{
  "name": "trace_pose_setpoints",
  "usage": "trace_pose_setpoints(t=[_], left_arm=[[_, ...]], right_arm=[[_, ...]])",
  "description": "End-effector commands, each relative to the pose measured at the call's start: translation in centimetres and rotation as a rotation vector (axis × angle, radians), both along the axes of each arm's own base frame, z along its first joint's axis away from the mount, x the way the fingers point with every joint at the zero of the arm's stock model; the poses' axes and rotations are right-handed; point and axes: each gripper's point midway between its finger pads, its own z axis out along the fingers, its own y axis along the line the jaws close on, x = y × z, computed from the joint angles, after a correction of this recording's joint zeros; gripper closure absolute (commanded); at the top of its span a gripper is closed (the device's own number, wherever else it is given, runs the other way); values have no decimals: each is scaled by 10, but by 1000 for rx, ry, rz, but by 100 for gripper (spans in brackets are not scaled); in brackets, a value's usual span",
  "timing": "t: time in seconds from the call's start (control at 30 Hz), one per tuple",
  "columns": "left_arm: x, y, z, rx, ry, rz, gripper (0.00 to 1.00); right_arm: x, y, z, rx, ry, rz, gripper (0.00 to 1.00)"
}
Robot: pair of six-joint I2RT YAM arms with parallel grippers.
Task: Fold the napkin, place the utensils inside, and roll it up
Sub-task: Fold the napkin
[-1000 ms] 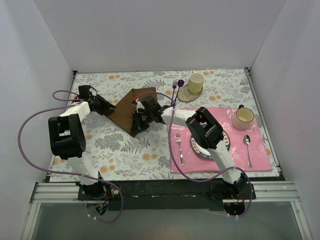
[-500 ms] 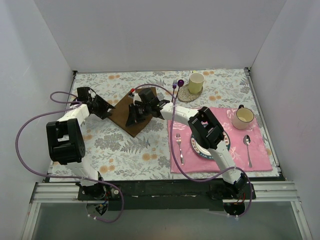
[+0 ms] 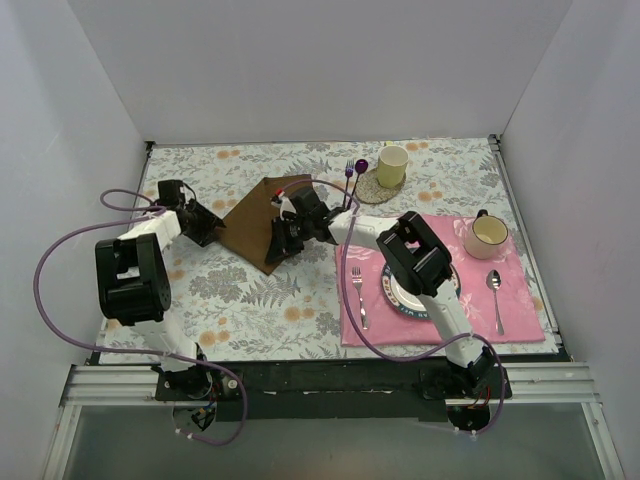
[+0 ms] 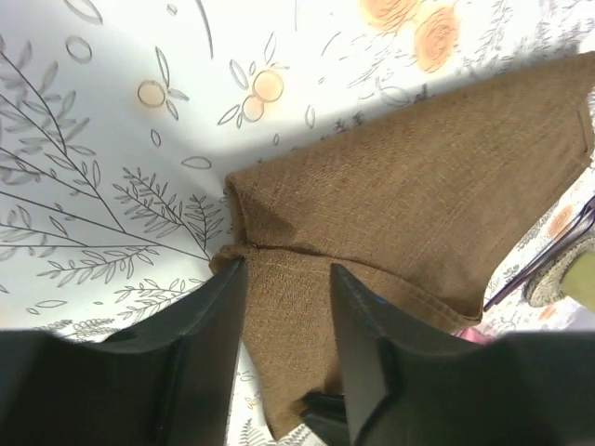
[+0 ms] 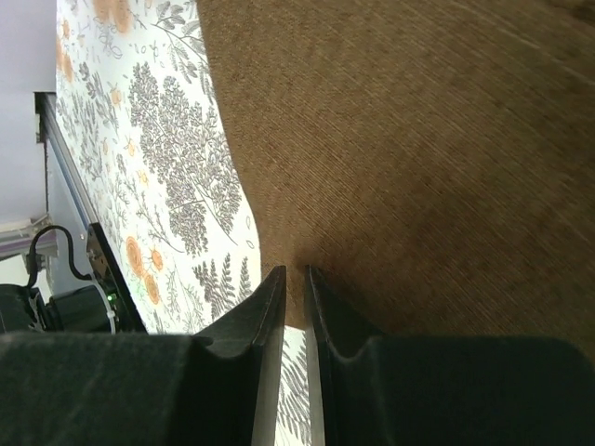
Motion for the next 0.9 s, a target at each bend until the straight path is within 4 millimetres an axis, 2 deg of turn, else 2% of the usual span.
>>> trace_pose_setpoints(t=[0.0,0.07,0.17,0.3,0.53,0.67,0.77,0.87], left_arm=[[8,13,49,97,-140,6,54],[6,13,63,113,-170,3,49],[-2,14,63,124,-159,6,46],[-13,9,42,78,-77,20,46],[-26,1,20,0,8,86,49],[-26,-12,6,-80,17,68,50],[-23,-14,1,-94,12,67,55],[-17,-11,3,-86,-18,71,63]], right_arm=[[28,-13,51,84,-104,-37,78],[36,-19,55,83,-107,-49,78],[50,-31,61,91,-118,-69,77],[65,-40,68,102,-137,-90,76],[79,-57,75,100,-132,-124,75],[84,-62,77,100,-134,-134,75],[85,-65,76,100,-134,-138,75],[86,-67,77,99,-134,-141,75]])
